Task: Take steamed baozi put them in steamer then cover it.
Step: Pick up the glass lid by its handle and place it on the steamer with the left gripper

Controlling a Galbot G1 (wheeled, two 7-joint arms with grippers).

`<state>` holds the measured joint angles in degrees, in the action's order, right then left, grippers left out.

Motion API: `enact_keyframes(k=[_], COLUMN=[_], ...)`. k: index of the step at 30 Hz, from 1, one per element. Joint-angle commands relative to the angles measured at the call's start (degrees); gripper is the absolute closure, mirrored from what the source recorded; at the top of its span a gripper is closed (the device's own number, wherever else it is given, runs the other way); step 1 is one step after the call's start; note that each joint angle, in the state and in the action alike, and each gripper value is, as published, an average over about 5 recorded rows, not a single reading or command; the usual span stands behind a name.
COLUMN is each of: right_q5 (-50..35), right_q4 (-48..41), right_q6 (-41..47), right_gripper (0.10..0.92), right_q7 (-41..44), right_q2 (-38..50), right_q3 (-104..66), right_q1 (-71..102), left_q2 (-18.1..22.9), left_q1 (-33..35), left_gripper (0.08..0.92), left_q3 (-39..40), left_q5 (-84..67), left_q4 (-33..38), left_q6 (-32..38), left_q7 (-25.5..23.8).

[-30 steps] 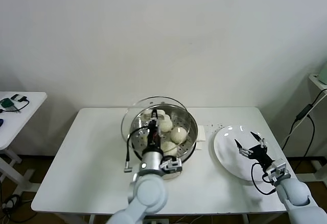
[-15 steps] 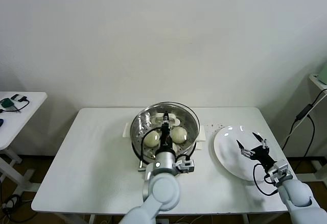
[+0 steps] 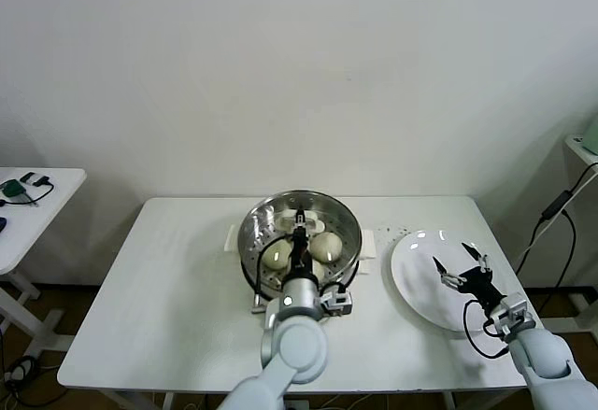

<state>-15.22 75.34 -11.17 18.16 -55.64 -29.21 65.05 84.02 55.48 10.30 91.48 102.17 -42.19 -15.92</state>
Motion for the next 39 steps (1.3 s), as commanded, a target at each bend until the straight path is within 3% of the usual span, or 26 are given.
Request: enact_keyframes(k=[1,23,30,33,39], right_q5=[0.18,0.87,0.97,1.19,1.75], right_q4=[-0.15,-0.3,-0.23,-0.26,-0.57], right_q6=[-0.14,-0.62,-0.47,-0.33,0.25], right_gripper=[0.203,0.203,0.203,0.203,0.203], right_q7=[0.23,1.33,1.62,1.71,1.84], right_q2=[-0.07,-0.46,-0.12,-0.01,-0.11], right_q3=[-0.13,-1.03,-1.18,-1.2,-1.0], right_q1=[-0.05,0.45,0.53,0.49,0.17], left_q2=[0.04,-0.05,-0.76,-1.66,-4.65], left_q1=[-0.12,0.7,0.57,0.76,2.86], left_gripper=[0.86,0.86,0.86,0.832,0.682], left_q3=[0.15,0.63,-0.05,0.22,0.41], left_q5=[0.21,0.02,-1.21,-2.64,-4.79], left_q4=[-1.0,-2.55,-0.05,2.29,8.32], left_q6=[-2.35,-1.88,-1.67,-2.3,-2.8], left_q7=[0.06,2.81,1.42,1.22,1.38])
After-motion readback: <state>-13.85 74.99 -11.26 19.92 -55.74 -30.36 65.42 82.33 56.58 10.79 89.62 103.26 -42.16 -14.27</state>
